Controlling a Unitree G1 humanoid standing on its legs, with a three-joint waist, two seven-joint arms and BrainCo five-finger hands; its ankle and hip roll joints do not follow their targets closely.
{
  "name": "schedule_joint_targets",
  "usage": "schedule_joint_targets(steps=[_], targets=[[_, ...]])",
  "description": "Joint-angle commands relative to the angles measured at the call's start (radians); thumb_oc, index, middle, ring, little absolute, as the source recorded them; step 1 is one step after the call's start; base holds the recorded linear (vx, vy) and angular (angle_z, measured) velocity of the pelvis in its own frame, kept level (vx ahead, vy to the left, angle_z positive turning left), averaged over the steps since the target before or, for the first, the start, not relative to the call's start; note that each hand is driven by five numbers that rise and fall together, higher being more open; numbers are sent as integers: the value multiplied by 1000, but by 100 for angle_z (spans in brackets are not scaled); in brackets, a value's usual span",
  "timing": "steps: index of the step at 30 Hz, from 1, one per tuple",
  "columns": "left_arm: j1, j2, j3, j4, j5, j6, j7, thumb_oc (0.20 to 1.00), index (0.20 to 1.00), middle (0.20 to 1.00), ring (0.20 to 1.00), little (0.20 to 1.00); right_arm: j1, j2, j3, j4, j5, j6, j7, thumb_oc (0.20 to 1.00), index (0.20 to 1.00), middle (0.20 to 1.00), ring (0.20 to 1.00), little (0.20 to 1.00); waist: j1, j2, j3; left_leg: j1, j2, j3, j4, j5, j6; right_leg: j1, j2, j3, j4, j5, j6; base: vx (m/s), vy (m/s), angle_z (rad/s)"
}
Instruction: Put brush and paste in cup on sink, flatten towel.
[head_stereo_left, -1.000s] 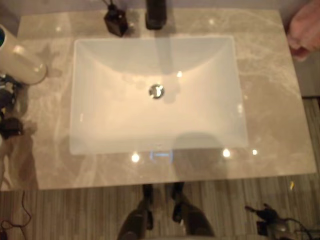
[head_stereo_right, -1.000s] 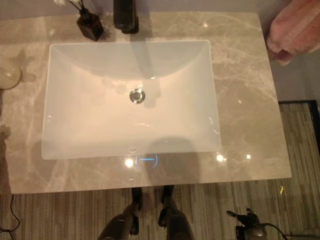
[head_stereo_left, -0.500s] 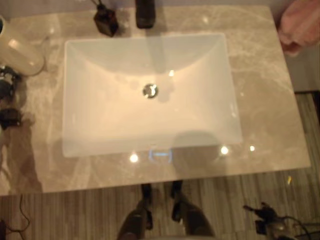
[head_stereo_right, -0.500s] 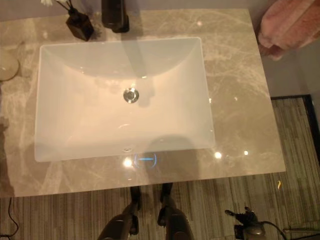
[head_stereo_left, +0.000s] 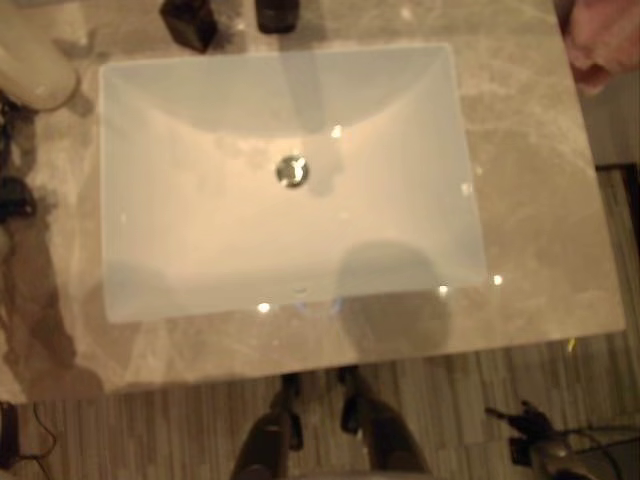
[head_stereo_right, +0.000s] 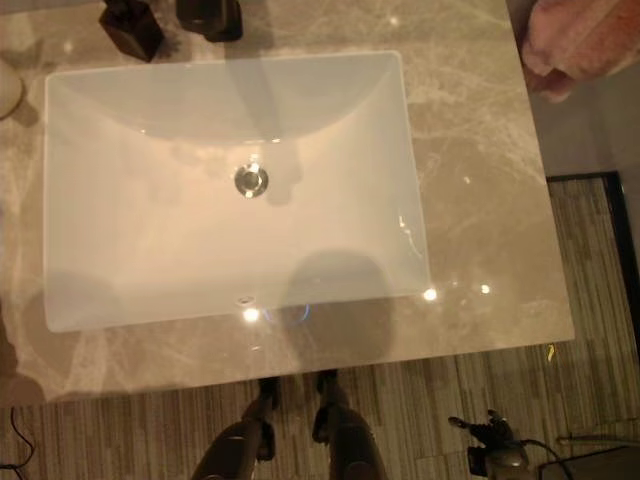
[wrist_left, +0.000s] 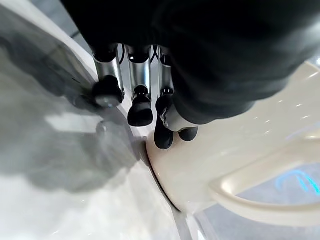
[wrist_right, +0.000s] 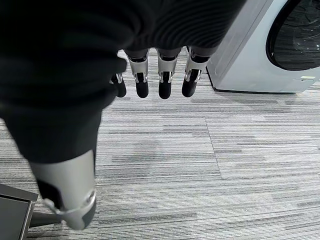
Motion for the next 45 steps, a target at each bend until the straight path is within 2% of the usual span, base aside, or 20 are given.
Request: schedule_joint_targets(steps=[1, 18, 37, 41, 45], targets=[[-51, 2, -52, 69, -11, -27, 24, 200, 200, 200, 200, 200, 14, -23, 36, 10, 9, -3, -16, 1000, 1000, 1000, 1000, 1000, -38, 9, -43, -13, 79, -18, -17, 20, -60, 29, -38, 43, -1, -33, 120, 28, -26, -10], [-273, -68, -151, 152, 40, -16, 113, 200, 200, 200, 200, 200, 1, -20, 62, -27, 18, -13, -24, 1000, 1000, 1000, 1000, 1000, -66, -3, -42, -48, 90, -1, -17, 26, -66, -22, -24, 72, -1, -20, 118, 5, -20, -6], [-333, -95, -176, 161, 46, -34, 140, 200, 200, 200, 200, 200, -2, -32, 84, -56, 4, -24, -26, 1000, 1000, 1000, 1000, 1000, -73, -3, -37, -87, 91, 19, -17, 37, -70, -70, -20, 87, -1, -1, 119, -7, -6, -3], [-328, -107, -168, 158, 84, -33, 162, 200, 200, 200, 200, 200, -3, -29, 88, -44, 3, -27, -26, 1000, 1000, 1000, 1000, 1000, -72, 1, -36, -85, 90, 19, -17, 36, -70, -68, -20, 86, -1, -1, 118, -9, -6, -2], [-249, -165, -122, 103, 216, -7, 199, 200, 200, 200, 200, 200, 2, -8, 91, -40, -9, -26, -26, 1000, 1000, 1000, 1000, 1000, -63, 0, -40, -58, 92, 19, -17, 28, -70, -42, -21, 85, -1, -12, 113, -21, -35, -4]])
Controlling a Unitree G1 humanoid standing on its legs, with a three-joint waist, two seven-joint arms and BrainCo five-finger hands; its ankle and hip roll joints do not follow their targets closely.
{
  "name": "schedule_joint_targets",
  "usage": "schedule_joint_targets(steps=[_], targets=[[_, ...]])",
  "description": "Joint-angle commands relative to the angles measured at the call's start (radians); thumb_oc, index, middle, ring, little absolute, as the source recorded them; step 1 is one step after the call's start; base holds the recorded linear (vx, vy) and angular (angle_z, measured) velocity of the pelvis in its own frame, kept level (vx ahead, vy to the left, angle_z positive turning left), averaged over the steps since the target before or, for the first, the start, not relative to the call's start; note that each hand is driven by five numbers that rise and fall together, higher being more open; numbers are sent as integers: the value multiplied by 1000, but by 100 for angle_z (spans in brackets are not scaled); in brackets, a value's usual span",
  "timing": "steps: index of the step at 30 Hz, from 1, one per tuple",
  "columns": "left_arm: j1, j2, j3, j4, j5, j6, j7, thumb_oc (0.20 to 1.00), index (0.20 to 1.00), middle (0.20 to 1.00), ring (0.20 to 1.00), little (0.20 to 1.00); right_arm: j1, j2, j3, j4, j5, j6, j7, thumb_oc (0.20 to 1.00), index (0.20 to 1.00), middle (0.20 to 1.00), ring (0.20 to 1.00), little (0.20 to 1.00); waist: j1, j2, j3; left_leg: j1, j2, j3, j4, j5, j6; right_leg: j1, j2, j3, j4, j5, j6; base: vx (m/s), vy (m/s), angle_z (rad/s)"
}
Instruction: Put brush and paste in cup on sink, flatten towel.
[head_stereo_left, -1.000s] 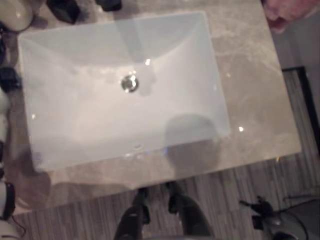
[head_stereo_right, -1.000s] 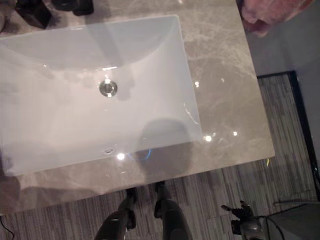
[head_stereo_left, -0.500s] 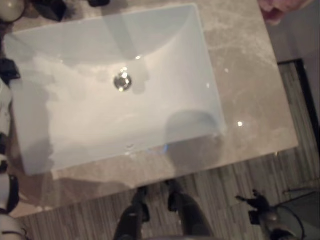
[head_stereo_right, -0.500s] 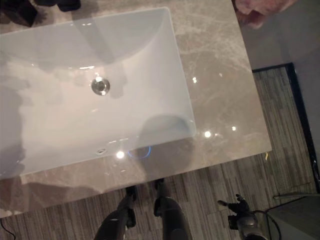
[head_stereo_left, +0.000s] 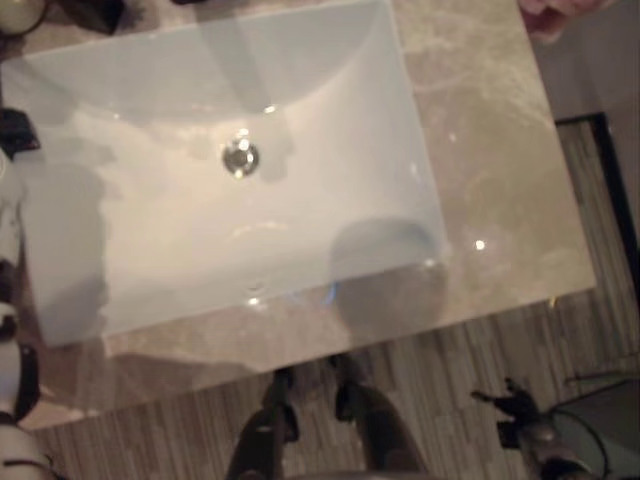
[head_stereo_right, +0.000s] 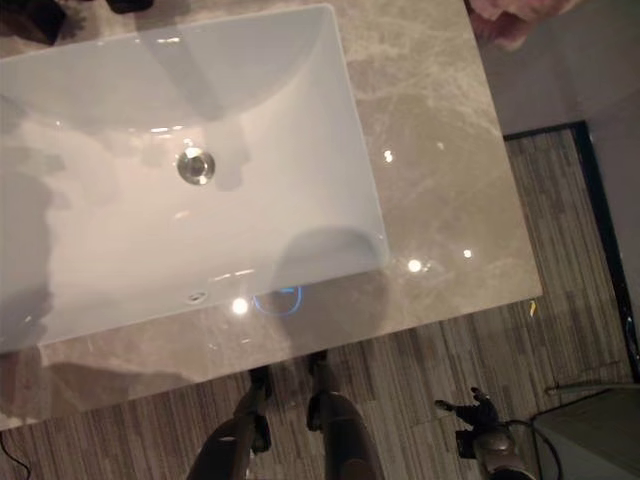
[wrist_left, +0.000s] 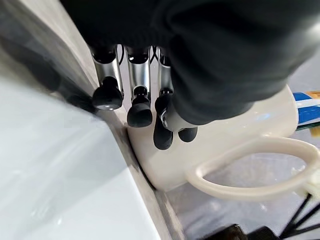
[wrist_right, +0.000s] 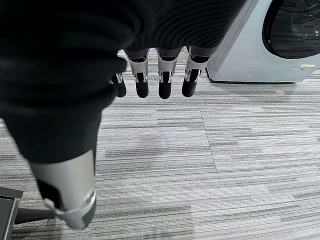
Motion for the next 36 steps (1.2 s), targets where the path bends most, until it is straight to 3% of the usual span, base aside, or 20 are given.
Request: schedule_joint_targets(steps=[1, 7, 8, 14, 17, 21, 26, 28, 29, 31, 32, 34, 36], targets=[[102, -96, 25, -31, 158, 18, 33, 200, 200, 200, 200, 200, 31, -15, 3, 22, -16, -3, -18, 1000, 1000, 1000, 1000, 1000, -15, 18, -26, 29, 81, -62, -22, 9, -63, 78, -38, 0, -2, -64, 134, -10, -44, -5], [306, -144, 172, -122, 347, 105, 28, 200, 200, 200, 200, 200, 63, 0, -16, 38, -67, 15, -2, 1000, 1000, 1000, 1000, 1000, 15, 32, -54, 125, 84, -62, -22, -15, -57, 177, -42, -12, -2, -100, 121, -5, -47, -5], [344, -151, 198, -138, 384, 127, 36, 1000, 1000, 1000, 1000, 1000, 64, 5, -17, 44, -80, 22, 4, 1000, 1000, 1000, 1000, 1000, 22, 35, -61, 145, 85, -62, -22, -20, -57, 198, -42, -15, -2, -109, 119, -5, -32, 5], [635, -225, 403, -321, 503, 157, 48, 1000, 1000, 1000, 1000, 1000, 88, 15, -41, 61, -119, 34, 31, 1000, 1000, 1000, 1000, 1000, 51, 48, -90, 235, 90, -67, -22, -33, -57, 294, -36, -28, -2, -144, 105, -23, -36, 12], [889, -304, 573, -475, 546, 121, 52, 1000, 1000, 1000, 1000, 1000, 105, 22, -65, 91, -142, 36, 49, 1000, 1000, 1000, 1000, 1000, 81, 53, -105, 294, 97, -73, -22, -42, -57, 359, -27, -33, -2, -169, 96, -18, -39, 13], [1036, -371, 703, -531, 545, 95, 79, 1000, 1000, 1000, 1000, 1000, 107, 18, -60, 120, -158, 36, 58, 1000, 1000, 1000, 1000, 1000, 106, 56, -117, 313, 95, -96, -22, -41, -53, 382, -21, -24, -2, -179, 87, -49, -25, 6], [1175, -475, 851, -474, 496, 57, 172, 1000, 1000, 1000, 1000, 1000, 142, 29, -77, 139, -165, 29, 60, 1000, 1000, 1000, 1000, 1000, 124, 47, -135, 337, 107, -120, -22, -33, -52, 423, -1, -24, -2, -206, 66, -8, -70, 12], [1178, -516, 875, -347, 417, 37, 242, 1000, 1000, 1000, 1000, 1000, 151, 44, -76, 152, -159, 33, 57, 1000, 1000, 1000, 1000, 1000, 130, 37, -139, 358, 112, -124, -22, -32, -53, 453, 5, -35, -2, -221, 56, 43, -102, 3], [1169, -522, 860, -192, 375, 45, 265, 1000, 1000, 1000, 1000, 1000, 152, 46, -71, 155, -158, 31, 56, 1000, 1000, 1000, 1000, 1000, 130, 32, -137, 372, 114, -126, -22, -33, -56, 470, 11, -36, -2, -229, 50, 14, -78, 5], [1170, -516, 832, -105, 349, 43, 266, 1000, 1000, 1000, 1000, 1000, 159, 49, -71, 152, -161, 31, 54, 1000, 1000, 1000, 1000, 1000, 128, 27, -134, 385, 116, -130, -22, -33, -57, 487, 14, -42, -2, -237, 47, 32, -74, 23], [1153, -543, 761, 131, 254, 39, 217, 1000, 1000, 1000, 1000, 1000, 165, 53, -76, 137, -152, 31, 40, 1000, 1000, 1000, 1000, 1000, 124, 21, -131, 406, 112, -136, -22, -31, -56, 515, 17, -51, -2, -243, 40, 55, -91, 22], [1148, -580, 713, 308, 169, 50, 169, 1000, 1000, 1000, 1000, 1000, 169, 60, -80, 127, -139, 29, 29, 1000, 1000, 1000, 1000, 1000, 120, 18, -136, 426, 113, -140, -22, -35, -54, 534, 23, -49, -2, -249, 36, 41, -54, 17], [1126, -652, 590, 632, 140, 134, 1, 1000, 1000, 1000, 1000, 1000, 150, 52, -75, 134, -137, 31, 30, 1000, 1000, 1000, 1000, 1000, 110, 19, -143, 441, 112, -135, -22, -34, -46, 544, 25, -34, -2, -250, 33, 17, -7, 7]])
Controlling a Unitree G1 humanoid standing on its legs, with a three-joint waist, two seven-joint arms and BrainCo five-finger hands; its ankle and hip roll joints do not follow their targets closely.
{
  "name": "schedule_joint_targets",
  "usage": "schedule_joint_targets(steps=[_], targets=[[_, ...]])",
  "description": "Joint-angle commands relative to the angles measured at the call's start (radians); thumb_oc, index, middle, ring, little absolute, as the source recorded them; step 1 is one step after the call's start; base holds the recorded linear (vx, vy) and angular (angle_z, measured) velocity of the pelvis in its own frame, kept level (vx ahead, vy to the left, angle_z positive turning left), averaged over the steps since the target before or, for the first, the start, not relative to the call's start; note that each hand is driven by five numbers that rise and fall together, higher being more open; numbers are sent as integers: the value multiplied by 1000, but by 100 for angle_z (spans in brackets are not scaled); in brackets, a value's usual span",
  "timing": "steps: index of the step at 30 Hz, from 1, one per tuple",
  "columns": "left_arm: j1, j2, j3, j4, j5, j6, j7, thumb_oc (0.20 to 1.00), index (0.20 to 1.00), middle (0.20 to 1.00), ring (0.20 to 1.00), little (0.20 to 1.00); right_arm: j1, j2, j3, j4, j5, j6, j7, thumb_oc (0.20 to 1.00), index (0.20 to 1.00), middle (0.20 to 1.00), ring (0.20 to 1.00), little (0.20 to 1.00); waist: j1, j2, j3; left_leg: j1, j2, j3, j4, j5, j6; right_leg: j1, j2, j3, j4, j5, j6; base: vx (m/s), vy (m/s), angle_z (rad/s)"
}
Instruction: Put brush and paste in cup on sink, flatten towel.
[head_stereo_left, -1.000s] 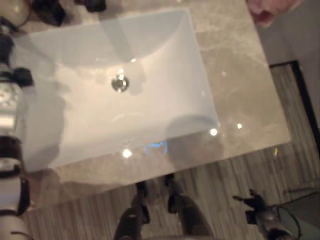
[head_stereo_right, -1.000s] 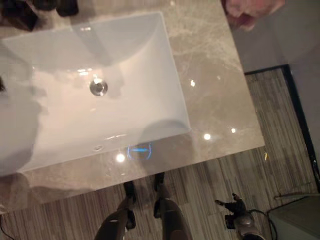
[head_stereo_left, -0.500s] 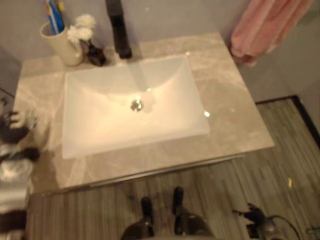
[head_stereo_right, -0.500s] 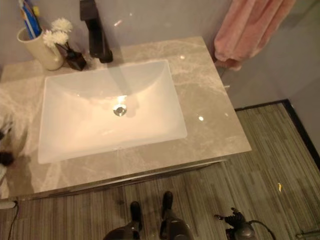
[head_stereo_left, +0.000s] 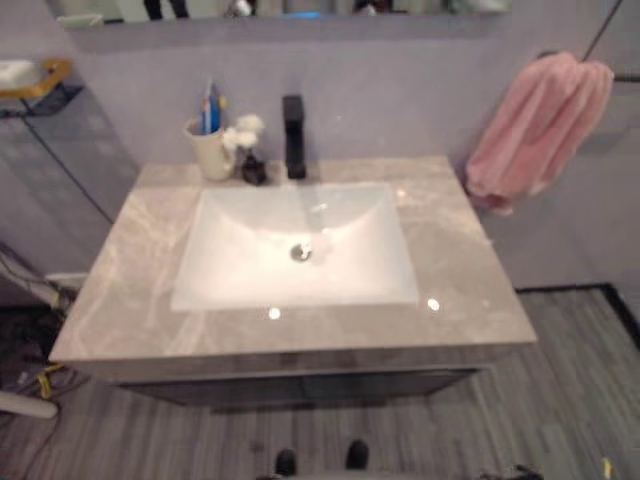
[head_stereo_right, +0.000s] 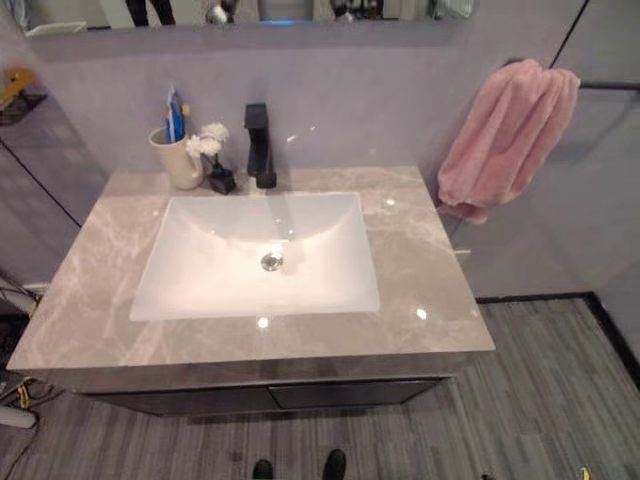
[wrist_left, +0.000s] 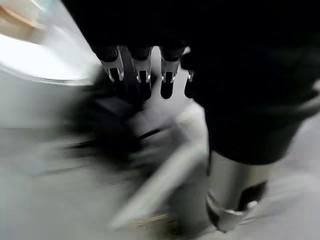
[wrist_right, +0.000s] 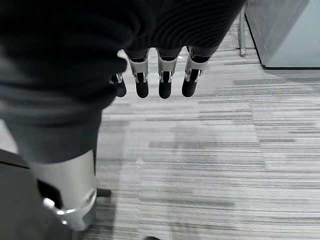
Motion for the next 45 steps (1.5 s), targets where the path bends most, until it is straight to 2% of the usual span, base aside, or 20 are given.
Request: schedule_joint_targets(steps=[1, 3, 6, 7, 8, 11, 12, 16, 23, 25, 29, 30, 31, 33, 34, 35, 37, 38, 40, 45], targets=[[-43, -71, -175, 108, -1, 98, -264, 1000, 1000, 1000, 1000, 1000, -65, -10, 38, 13, 6, 3, -17, 1000, 1000, 1000, 1000, 1000, -17, -17, 28, 16, 54, -17, 13, 6, 2, 78, -23, 76, 6, -130, 46, 4, 12, -10], [-64, -95, -248, 183, 56, 127, -326, 1000, 1000, 1000, 1000, 1000, -77, -7, 54, 10, -3, 4, -9, 1000, 1000, 1000, 1000, 1000, -24, -21, 17, 11, 56, -42, 13, 5, 4, 72, -19, 86, 6, -127, 44, -3, 4, -5], [-107, -138, -331, 220, 124, 137, -347, 1000, 1000, 1000, 1000, 1000, -90, 5, 85, 4, -7, 2, 3, 1000, 1000, 1000, 1000, 1000, -16, -40, 18, -17, 45, -215, 33, 41, -5, 59, -15, 113, 6, -123, 33, -29, -3, 4], [-107, -138, -331, 220, 124, 137, -347, 1000, 1000, 1000, 1000, 1000, -90, 5, 85, 4, -7, 2, 3, 1000, 1000, 1000, 1000, 1000, -16, -40, 18, -17, 45, -215, 33, 41, -5, 59, -15, 113, 6, -123, 33, -60, 26, -17], [-126, -155, -377, 216, 161, 137, -348, 1000, 1000, 1000, 1000, 1000, -94, 13, 98, -6, -8, 0, 3, 1000, 1000, 1000, 1000, 1000, -16, -48, 17, -37, 34, -288, 60, 22, -7, 52, -19, 127, 6, -115, 36, -26, 46, -31], [-123, -160, -427, 194, 201, 127, -339, 1000, 1000, 1000, 1000, 1000, -81, 20, 103, -11, -10, -1, 8, 1000, 1000, 1000, 1000, 1000, -14, -46, 5, -30, 17, -323, 93, -34, 3, 57, -26, 154, 6, -106, 44, 0, 121, -49], [-130, -168, -499, 155, 262, 110, -327, 1000, 1000, 1000, 1000, 1000, -83, 18, 100, -17, -11, -1, -2, 1000, 1000, 1000, 1000, 1000, -15, -40, 14, -34, -3, -321, 132, -71, 14, 58, -39, 166, 18, -102, 55, -35, 202, -49], [-157, -165, -645, 56, 366, 91, -293, 1000, 1000, 1000, 1000, 1000, -91, 38, 114, -18, -22, -5, -25, 1000, 1000, 1000, 1000, 1000, -17, -6, 53, -12, -30, -236, 155, -127, 49, 20, -75, 200, 85, -91, 87, -132, 295, -36], [-199, -151, -781, -48, 458, 54, -318, 1000, 1000, 1000, 1000, 1000, -71, 44, 110, 20, -68, 9, -21, 1000, 1000, 1000, 1000, 1000, -38, 28, 94, -34, -111, -142, 314, -245, 118, -35, -121, 309, 132, -52, 144, -125, 283, -71], [-206, -150, -821, -38, 530, 51, -311, 1000, 1000, 1000, 1000, 1000, -71, 36, 100, 16, -78, 10, -26, 1000, 1000, 1000, 1000, 1000, -42, 39, 111, -46, -147, -95, 338, -263, 148, -82, -142, 383, 138, -3, 174, -196, 338, -76], [-229, -160, -838, -11, 586, 56, -299, 1000, 1000, 1000, 1000, 1000, -61, 40, 93, -1, -84, 7, -31, 1000, 1000, 1000, 1000, 1000, -49, 43, 120, -59, -166, -22, 327, -260, 165, -129, -166, 416, 105, 56, 203, -204, 236, -102], [-245, -168, -844, -9, 596, 54, -286, 1000, 1000, 1000, 1000, 1000, -72, 42, 97, -4, -95, 7, -43, 1000, 1000, 1000, 1000, 1000, -31, 53, 145, -59, -147, 41, 314, -249, 164, -175, -194, 303, 109, 57, 204, -283, 122, -100], [-247, -174, -854, -11, 603, 59, -288, 1000, 1000, 1000, 1000, 1000, -73, 46, 99, -10, -96, 8, -48, 1000, 1000, 1000, 1000, 1000, -28, 59, 153, -59, -136, 57, 307, -240, 161, -178, -206, 229, 134, 28, 198, -233, 76, -132], [-253, -176, -855, -14, 612, 64, -286, 1000, 1000, 1000, 1000, 1000, -66, 51, 99, -14, -88, 6, -48, 1000, 1000, 1000, 1000, 1000, -39, 64, 156, -56, -132, 60, 290, -224, 163, -185, -200, 219, 188, 5, 189, -112, -21, -135], [-257, -175, -873, -29, 610, 64, -297, 1000, 1000, 1000, 1000, 1000, -38, 57, 80, 9, -66, 6, -47, 1000, 1000, 1000, 1000, 1000, -49, 72, 142, -29, -122, 67, 229, -194, 168, -132, -185, 154, 333, -91, 153, -104, -59, -73], [-257, -175, -873, -29, 610, 64, -297, 1000, 1000, 1000, 1000, 1000, -38, 57, 80, 9, -66, 6, -47, 1000, 1000, 1000, 1000, 1000, -49, 72, 142, -30, -122, 68, 229, -193, 168, -132, -184, 154, 333, -90, 152, -4, -87, -30], [-253, -185, -868, -30, 592, 67, -299, 1000, 1000, 1000, 1000, 1000, -46, 52, 79, 24, -74, 7, -52, 1000, 1000, 1000, 1000, 1000, -35, 82, 116, -4, -113, 97, 168, -177, 160, -64, -202, 50, 346, -143, 143, 7, -86, -33], [-253, -185, -868, -30, 592, 67, -299, 1000, 1000, 1000, 1000, 1000, -46, 52, 79, 24, -74, 7, -52, 1000, 1000, 1000, 1000, 1000, -34, 82, 116, -3, -113, 98, 167, -177, 159, -64, -201, 51, 346, -143, 143, -56, -112, -46], [-254, -186, -843, -14, 573, 73, -300, 1000, 1000, 1000, 1000, 1000, -80, 52, 96, 15, -85, 3, -60, 1000, 1000, 1000, 1000, 1000, 7, 72, 84, -8, -89, 179, 136, -153, 146, 4, -235, -100, 346, -170, 136, -41, -204, -108], [-256, -183, -776, 11, 515, 76, -283, 1000, 1000, 1000, 1000, 1000, -129, 49, 132, -30, -87, -3, -59, 1000, 1000, 1000, 1000, 1000, 40, 34, 64, -21, -60, 283, 83, -113, 117, 24, -199, -146, 197, -132, 150, -76, -329, -126]])
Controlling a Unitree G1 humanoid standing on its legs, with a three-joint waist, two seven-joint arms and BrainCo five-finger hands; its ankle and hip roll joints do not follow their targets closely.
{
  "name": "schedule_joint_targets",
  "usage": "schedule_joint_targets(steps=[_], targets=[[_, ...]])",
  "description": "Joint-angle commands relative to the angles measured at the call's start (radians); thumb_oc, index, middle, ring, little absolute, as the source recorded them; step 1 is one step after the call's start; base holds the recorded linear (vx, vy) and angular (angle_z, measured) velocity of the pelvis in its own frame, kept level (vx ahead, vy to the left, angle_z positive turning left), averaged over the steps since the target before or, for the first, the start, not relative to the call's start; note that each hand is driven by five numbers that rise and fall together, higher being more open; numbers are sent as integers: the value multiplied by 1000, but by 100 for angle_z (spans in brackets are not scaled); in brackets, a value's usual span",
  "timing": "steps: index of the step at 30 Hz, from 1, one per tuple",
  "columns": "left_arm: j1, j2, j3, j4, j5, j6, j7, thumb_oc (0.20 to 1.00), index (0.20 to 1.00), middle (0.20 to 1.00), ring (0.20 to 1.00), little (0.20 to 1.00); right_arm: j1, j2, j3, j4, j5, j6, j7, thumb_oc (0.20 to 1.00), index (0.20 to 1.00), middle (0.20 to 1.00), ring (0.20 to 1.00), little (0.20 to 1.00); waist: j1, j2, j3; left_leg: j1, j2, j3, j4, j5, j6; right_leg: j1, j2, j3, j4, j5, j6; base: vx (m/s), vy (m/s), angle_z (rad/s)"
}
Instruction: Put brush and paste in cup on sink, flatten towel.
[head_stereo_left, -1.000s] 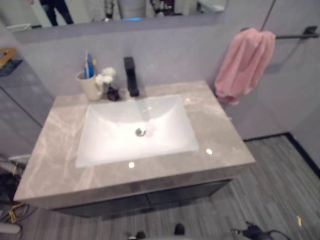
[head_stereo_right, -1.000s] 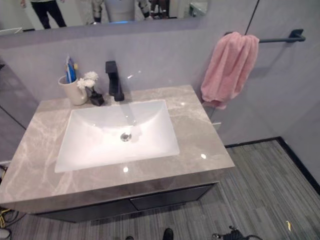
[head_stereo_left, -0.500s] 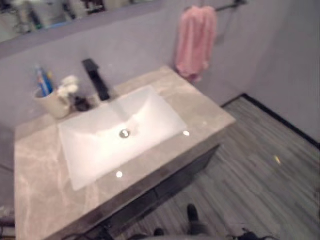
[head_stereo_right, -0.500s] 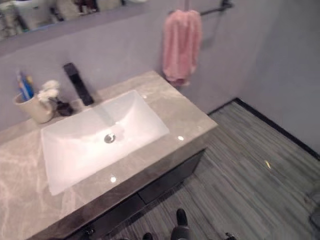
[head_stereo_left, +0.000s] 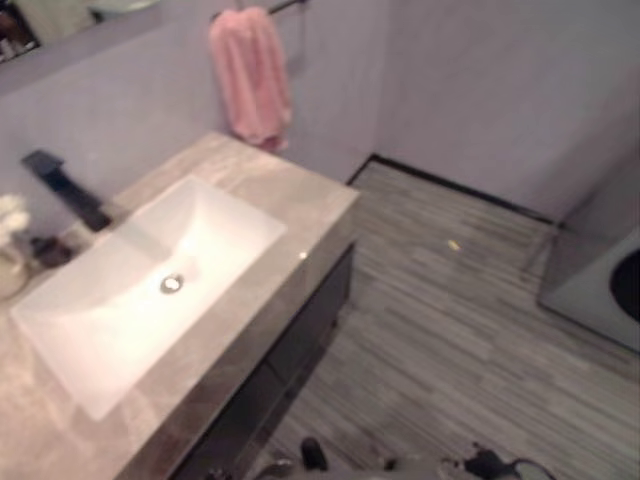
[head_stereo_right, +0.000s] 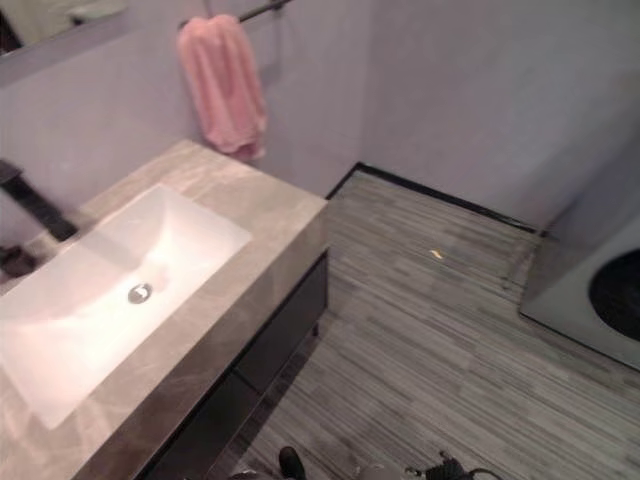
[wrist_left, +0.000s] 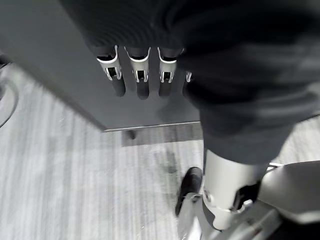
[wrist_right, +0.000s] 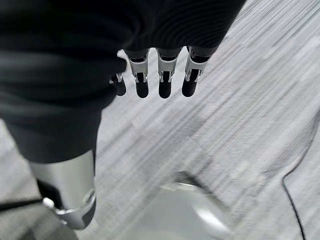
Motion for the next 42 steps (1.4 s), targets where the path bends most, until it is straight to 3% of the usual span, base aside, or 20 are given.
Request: schedule_joint_targets(steps=[1, 5, 6, 7, 8, 9, 13, 14, 15, 18, 27, 28, 30, 32, 36, 39, 41, 42], targets=[[-94, -9, 69, 45, -46, -3, 29, 1000, 1000, 1000, 1000, 1000, -16, -78, 40, -40, -6, -24, -18, 1000, 1000, 1000, 1000, 1000, 4, 6, 26, -5, 7, -229, 36, -80, 36, 44, 82, 44, -199, 115, 11, -12, -276, -122], [-106, 0, 67, 51, -29, -2, 39, 1000, 1000, 1000, 1000, 1000, -15, -103, 60, -70, -34, -29, -24, 1000, 1000, 1000, 1000, 1000, -9, -7, 40, -19, 26, -251, 34, -50, 8, 46, 121, 77, -249, 115, -11, -43, -344, -63], [-111, 3, 62, 49, -26, -4, 40, 1000, 1000, 1000, 1000, 1000, -19, -110, 72, -69, -44, -31, -25, 1000, 1000, 1000, 1000, 1000, -1, -17, 49, -34, 29, -299, 60, -51, -4, 43, 138, 103, -264, 115, -23, -15, -250, -46], [-118, 6, 58, 45, -31, -7, 45, 1000, 1000, 1000, 1000, 1000, -36, -123, 87, -62, -55, -33, -25, 1000, 1000, 1000, 1000, 1000, 22, -28, 62, -54, 15, -419, 109, -48, -9, 39, 152, 136, -274, 116, -31, -60, -314, -59], [-128, 9, 57, 44, -34, -8, 46, 1000, 1000, 1000, 1000, 1000, -48, -126, 92, -59, -58, -36, -24, 1000, 1000, 1000, 1000, 1000, 28, -37, 65, -77, 2, -475, 119, -47, -9, 28, 158, 142, -284, 127, -40, -50, -320, -161], [-141, 17, 52, 43, -42, -9, 51, 1000, 1000, 1000, 1000, 1000, -60, -131, 111, -43, -75, -34, -23, 1000, 1000, 1000, 1000, 1000, 47, -52, 71, -89, -16, -594, 139, -49, -17, 28, 171, 164, -288, 127, -47, -39, -294, -160], [-154, 19, 38, 54, -64, -16, 50, 1000, 1000, 1000, 1000, 1000, -80, -122, 134, -12, -88, -31, -25, 1000, 1000, 1000, 1000, 1000, 71, -72, 63, -116, -55, -850, 145, -33, -35, 25, 198, 235, -301, 134, -57, 15, -150, -48], [-157, 17, 28, 55, -65, -18, 48, 1000, 1000, 1000, 1000, 1000, -75, -123, 130, -11, -88, -31, -32, 1000, 1000, 1000, 1000, 1000, 62, -58, 54, -116, -30, -829, 55, 23, -42, 26, 210, 239, -306, 135, -58, 10, -18, -16], [-157, 17, 28, 56, -65, -18, 48, 1000, 1000, 1000, 1000, 1000, -75, -123, 130, -11, -88, -31, -32, 1000, 1000, 1000, 1000, 1000, 63, -58, 53, -112, -29, -829, 47, 27, -43, 26, 211, 239, -306, 135, -59, 1, 5, -28], [-165, 6, 11, 52, -47, -20, 45, 1000, 1000, 1000, 1000, 1000, -64, -111, 179, -35, -151, -32, -25, 1000, 1000, 1000, 1000, 1000, 49, -33, 43, -65, -40, -816, -12, 22, -19, 39, 204, 222, -293, 128, -53, 13, 121, 3], [-159, 1, 19, 67, -76, -22, 32, 1000, 1000, 1000, 1000, 1000, -55, -30, 157, 16, -84, -21, -6, 1000, 1000, 1000, 1000, 1000, 63, -23, 12, 3, -55, -775, -23, -10, 22, 55, 174, 248, -242, 114, -35, 53, 115, -20], [-162, 2, 16, 75, -77, -16, 27, 1000, 1000, 1000, 1000, 1000, -59, -21, 144, 41, -73, -20, -4, 1000, 1000, 1000, 1000, 1000, 71, -20, 18, 12, -54, -763, -12, -26, 35, 30, 167, 227, -143, 92, -26, 45, 53, -20], [-162, 4, 20, 79, -83, -13, 25, 1000, 1000, 1000, 1000, 1000, -67, -16, 143, 41, -71, -19, -5, 1000, 1000, 1000, 1000, 1000, 76, -19, 22, 14, -52, -755, -5, -32, 40, 2, 157, 214, -93, 95, -17, 4, 30, -30], [-167, 13, 30, 82, -101, -9, 27, 1000, 1000, 1000, 1000, 1000, -85, -13, 140, 36, -68, -17, -11, 1000, 1000, 1000, 1000, 1000, 92, -20, 33, 20, -35, -725, -1, -35, 35, -29, 135, 138, -71, 115, -8, -9, -30, -41], [-172, 14, 29, 80, -104, -8, 16, 1000, 1000, 1000, 1000, 1000, -66, -14, 126, 50, -52, -19, -6, 1000, 1000, 1000, 1000, 1000, 83, -30, 23, 21, -29, -729, 11, -38, 22, 17, 160, 127, -157, 105, -32, 94, -115, -45], [-189, 19, 36, 86, -128, -8, 12, 1000, 1000, 1000, 1000, 1000, -36, -20, 103, 84, -35, -16, -5, 1000, 1000, 1000, 1000, 1000, 67, -51, 8, 12, -7, -737, 23, -35, -4, 55, 196, 108, -215, 84, -69, 142, -213, 32], [-195, 20, 29, 76, -127, -7, 8, 1000, 1000, 1000, 1000, 1000, -29, -32, 106, 87, -42, -17, -6, 1000, 1000, 1000, 1000, 1000, 62, -64, 17, -25, -3, -729, 109, -52, -20, 67, 206, 102, -233, 78, -86, 77, -217, 39], [-206, 22, 21, 63, -124, -8, 10, 1000, 1000, 1000, 1000, 1000, -28, -41, 113, 87, -50, -19, -7, 1000, 1000, 1000, 1000, 1000, 64, -69, 37, -66, -6, -721, 218, -53, -32, 83, 215, 102, -247, 79, -97, 39, -190, 34]])
